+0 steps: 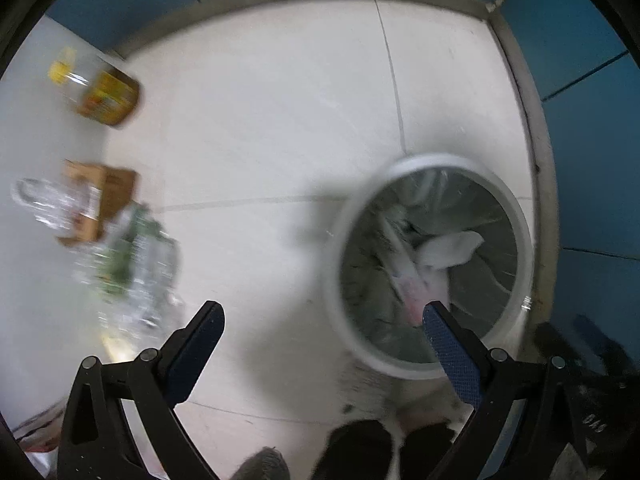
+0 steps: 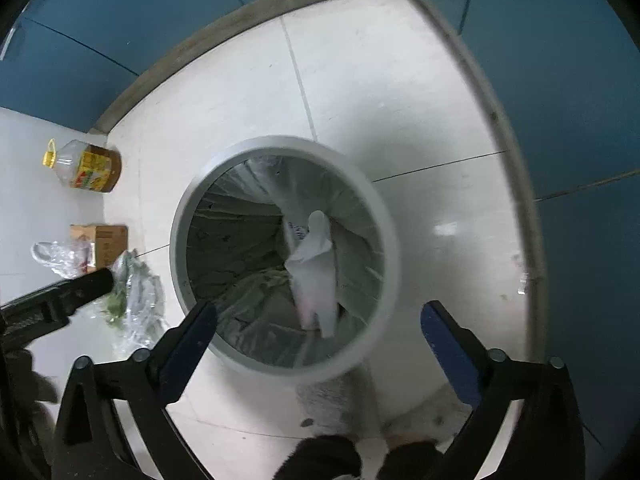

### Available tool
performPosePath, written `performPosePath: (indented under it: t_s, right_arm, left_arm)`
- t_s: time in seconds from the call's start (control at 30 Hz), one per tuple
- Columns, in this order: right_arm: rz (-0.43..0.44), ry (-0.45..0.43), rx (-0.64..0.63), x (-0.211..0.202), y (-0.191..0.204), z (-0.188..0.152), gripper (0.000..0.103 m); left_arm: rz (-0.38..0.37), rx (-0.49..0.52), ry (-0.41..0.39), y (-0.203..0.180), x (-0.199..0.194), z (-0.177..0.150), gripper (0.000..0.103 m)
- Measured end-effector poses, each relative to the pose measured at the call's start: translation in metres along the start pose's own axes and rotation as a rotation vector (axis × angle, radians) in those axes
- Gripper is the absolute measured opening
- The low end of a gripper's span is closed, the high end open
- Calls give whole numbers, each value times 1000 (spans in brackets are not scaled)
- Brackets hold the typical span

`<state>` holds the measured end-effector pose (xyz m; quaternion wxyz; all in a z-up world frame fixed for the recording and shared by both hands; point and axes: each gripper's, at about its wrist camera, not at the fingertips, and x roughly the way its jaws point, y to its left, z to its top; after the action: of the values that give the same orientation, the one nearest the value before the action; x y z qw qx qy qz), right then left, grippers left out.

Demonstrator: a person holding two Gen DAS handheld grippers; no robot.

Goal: Collect trash
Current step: 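Open both tools to drop the towel and box into the bin, then swing both tools back toward the counter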

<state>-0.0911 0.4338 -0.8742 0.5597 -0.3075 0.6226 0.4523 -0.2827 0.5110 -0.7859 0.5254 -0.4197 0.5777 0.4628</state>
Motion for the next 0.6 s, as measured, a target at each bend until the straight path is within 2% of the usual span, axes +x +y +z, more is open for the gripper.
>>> performPosePath:
  t_s: [0.1, 0.23, 0.4, 0.6]
  right_arm:
    - [-79, -25, -21, -36, 10, -8, 103]
    - [-115, -35, -24, -111, 25, -21, 103]
    - [-124, -85, -63, -220, 53, -35, 103]
    - [-119, -150, -70, -358, 76, -53, 103]
  left_arm:
    - [40, 5, -48, 4, -38, -13, 101]
    - [19, 18, -86, 7, -111, -32, 101]
    - [-24, 49, -153, 8, -220, -53, 101]
    - [-63, 70, -224, 9, -325, -84, 101]
